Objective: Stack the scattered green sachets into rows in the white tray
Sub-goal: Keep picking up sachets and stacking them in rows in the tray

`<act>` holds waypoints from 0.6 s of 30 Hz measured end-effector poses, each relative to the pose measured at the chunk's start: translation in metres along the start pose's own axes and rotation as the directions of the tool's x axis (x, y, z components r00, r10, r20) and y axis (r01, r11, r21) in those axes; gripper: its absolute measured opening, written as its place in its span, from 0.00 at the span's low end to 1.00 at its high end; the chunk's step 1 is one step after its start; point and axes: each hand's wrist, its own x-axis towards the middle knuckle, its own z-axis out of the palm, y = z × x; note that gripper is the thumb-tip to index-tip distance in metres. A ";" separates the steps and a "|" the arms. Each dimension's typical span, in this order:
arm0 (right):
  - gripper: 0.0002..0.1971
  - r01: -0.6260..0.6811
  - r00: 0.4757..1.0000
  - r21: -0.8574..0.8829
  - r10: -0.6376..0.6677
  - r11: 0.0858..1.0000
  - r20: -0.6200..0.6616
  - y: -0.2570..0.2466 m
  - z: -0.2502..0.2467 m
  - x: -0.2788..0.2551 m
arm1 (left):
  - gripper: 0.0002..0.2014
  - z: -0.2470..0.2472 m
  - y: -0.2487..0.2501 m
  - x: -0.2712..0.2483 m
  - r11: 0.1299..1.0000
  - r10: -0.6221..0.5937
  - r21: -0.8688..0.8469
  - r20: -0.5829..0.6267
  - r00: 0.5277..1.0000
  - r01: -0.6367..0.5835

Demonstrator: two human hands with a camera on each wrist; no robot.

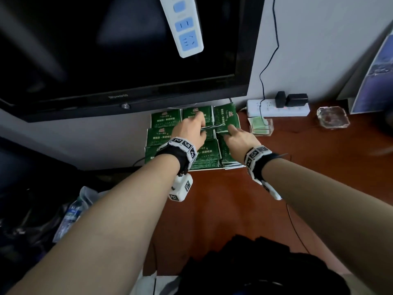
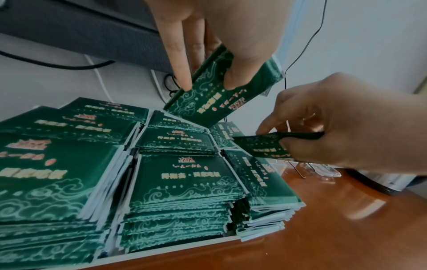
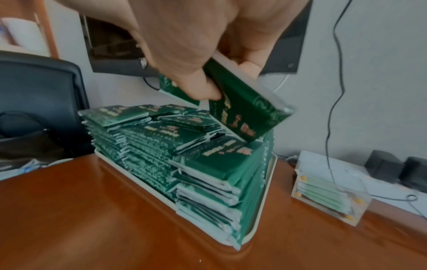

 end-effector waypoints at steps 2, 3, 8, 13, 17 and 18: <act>0.14 0.011 1.000 0.012 -0.011 1.000 0.027 -0.001 0.010 0.007 | 0.09 0.007 -0.002 0.008 1.000 0.014 -0.011 0.000 1.000 -0.014; 0.15 0.009 0.999 0.023 -0.010 1.000 0.036 -0.002 0.015 0.010 | 0.08 0.010 -0.004 0.012 1.000 0.018 -0.013 0.004 1.000 -0.018; 0.21 0.009 1.000 0.156 -0.011 0.988 0.013 -0.006 0.036 0.017 | 0.08 0.025 -0.010 0.023 0.998 0.031 -0.052 0.020 0.999 -0.030; 0.21 -0.108 0.980 0.315 0.154 0.943 -0.123 0.013 0.040 0.018 | 0.09 0.037 -0.012 0.030 0.995 0.045 -0.094 0.043 0.998 -0.040; 0.33 -0.374 0.913 0.386 0.409 0.843 -0.007 0.027 0.044 0.019 | 0.10 0.043 -0.006 0.039 0.992 0.064 -0.111 0.020 0.998 -0.061; 0.36 -0.417 0.896 0.407 0.443 0.812 0.034 0.028 0.047 0.019 | 0.10 0.045 -0.004 0.042 0.991 0.072 -0.115 0.014 0.997 -0.070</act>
